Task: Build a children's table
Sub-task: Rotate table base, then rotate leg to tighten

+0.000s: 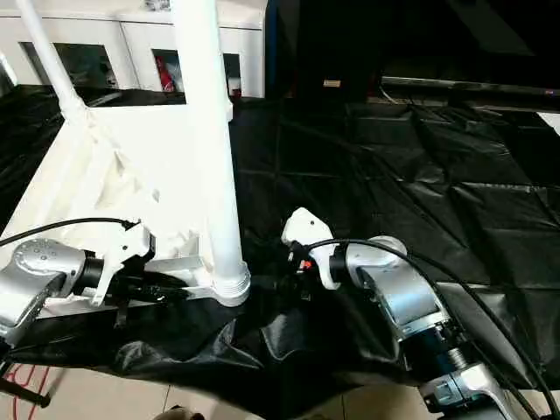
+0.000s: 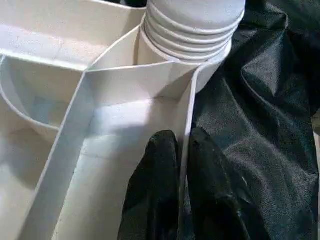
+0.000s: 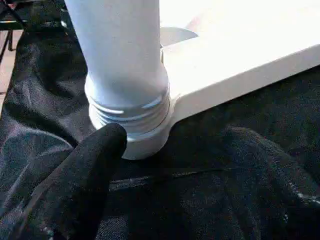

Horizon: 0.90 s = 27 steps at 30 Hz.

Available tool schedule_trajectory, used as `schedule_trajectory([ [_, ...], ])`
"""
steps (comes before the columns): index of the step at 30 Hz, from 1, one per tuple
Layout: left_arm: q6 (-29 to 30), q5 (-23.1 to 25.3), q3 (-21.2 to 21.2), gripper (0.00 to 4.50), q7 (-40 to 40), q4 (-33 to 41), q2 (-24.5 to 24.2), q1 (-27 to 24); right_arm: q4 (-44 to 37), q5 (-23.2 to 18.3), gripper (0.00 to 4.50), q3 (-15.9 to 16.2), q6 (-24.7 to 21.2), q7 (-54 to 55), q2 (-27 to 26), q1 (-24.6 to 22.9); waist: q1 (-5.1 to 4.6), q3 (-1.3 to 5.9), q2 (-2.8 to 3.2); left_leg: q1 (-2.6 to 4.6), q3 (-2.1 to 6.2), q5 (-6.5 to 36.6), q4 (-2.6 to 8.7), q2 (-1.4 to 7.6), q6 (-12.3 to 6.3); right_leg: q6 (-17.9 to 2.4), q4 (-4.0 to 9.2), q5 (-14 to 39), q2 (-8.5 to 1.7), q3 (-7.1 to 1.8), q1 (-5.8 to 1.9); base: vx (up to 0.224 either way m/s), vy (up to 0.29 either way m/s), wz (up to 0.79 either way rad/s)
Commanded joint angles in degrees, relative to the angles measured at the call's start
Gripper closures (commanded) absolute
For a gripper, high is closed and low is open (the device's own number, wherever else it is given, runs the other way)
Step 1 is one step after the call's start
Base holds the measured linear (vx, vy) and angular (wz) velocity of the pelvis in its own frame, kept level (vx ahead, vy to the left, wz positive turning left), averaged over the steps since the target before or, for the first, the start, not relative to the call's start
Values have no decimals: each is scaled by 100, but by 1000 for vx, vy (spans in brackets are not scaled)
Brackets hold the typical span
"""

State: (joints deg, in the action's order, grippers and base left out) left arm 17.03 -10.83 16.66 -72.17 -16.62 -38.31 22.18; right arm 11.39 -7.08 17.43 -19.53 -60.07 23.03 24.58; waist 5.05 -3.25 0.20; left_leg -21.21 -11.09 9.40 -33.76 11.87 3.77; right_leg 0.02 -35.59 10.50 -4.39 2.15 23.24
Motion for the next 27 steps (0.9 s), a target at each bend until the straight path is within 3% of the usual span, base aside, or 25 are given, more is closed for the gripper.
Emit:
schedule_trajectory([
  [1, 35, 38, -41, 431, 99, -43, 90, 2, 9, 7, 79, 32, 50, -17, -17, -51, 3, 364, 80, 121, 77, 1868, 426, 104, 235, -1125, 438, 1496, -276, -200, -202, 0, 0, 0],
  [5, 132, 165, -34, 444, 635, -296, 564, 301, 153, -62, 79, -58, 83, 53, -116, -36, -13, 367, 34, 113, 69, 1843, 419, 99, 223, -1161, 442, 1399, -268, -199, -213, 0, 0, 0],
  [7, 136, 182, -35, 450, 768, -380, 713, 395, 194, -61, 52, -64, 98, 80, -139, -23, 0, 372, 37, 111, 76, 1833, 409, 98, 211, -1134, 443, 1464, -285, -200, -221, 0, 0, 0],
  [8, 67, 214, -21, 450, 856, -455, 827, 471, 238, -63, 45, -64, 93, 92, -157, -4, 2, 373, -23, 103, 75, 1786, 410, 89, 197, -1088, 455, 1560, -286, -196, -236, 0, 0, 0],
  [10, 57, 247, -8, 450, 972, -556, 954, 570, 309, -14, 39, -45, 155, 151, -189, 26, 13, 365, 0, 101, 83, 1777, 407, 90, 172, -1016, 471, 1748, -301, -201, -228, 0, 0, 0],
  [11, 57, 247, -8, 450, 972, -556, 954, 570, 309, -14, 14, -45, 155, 151, -189, 26, 7, 366, -12, 102, 76, 1747, 401, 84, 164, -982, 483, 1798, -296, -202, -217, 0, 0, 0],
  [15, -36, 320, 18, 450, 1043, -715, 1205, 750, 670, 120, 14, -109, 378, 504, -417, 211, 2, 362, -1, 104, 90, 1806, 407, 87, 198, -965, 492, 1940, -304, -192, -208, 0, 0, 0],
  [22, -90, 368, -11, 450, 980, -772, 1202, 731, 1083, 193, 14, -268, 587, 865, -610, 420, -1, 381, -9, 96, 79, 1657, 404, 94, 151, -1051, 452, 1564, -294, -194, -214, 0, 0, 0],
  [27, -88, 344, -55, 450, 908, -751, 1200, 687, 1325, 116, 14, -373, 666, 951, -730, 491, -4, 369, -34, 92, 77, 1706, 412, 95, 143, -1027, 465, 1696, -299, -195, -212, 0, 0, 0],
])
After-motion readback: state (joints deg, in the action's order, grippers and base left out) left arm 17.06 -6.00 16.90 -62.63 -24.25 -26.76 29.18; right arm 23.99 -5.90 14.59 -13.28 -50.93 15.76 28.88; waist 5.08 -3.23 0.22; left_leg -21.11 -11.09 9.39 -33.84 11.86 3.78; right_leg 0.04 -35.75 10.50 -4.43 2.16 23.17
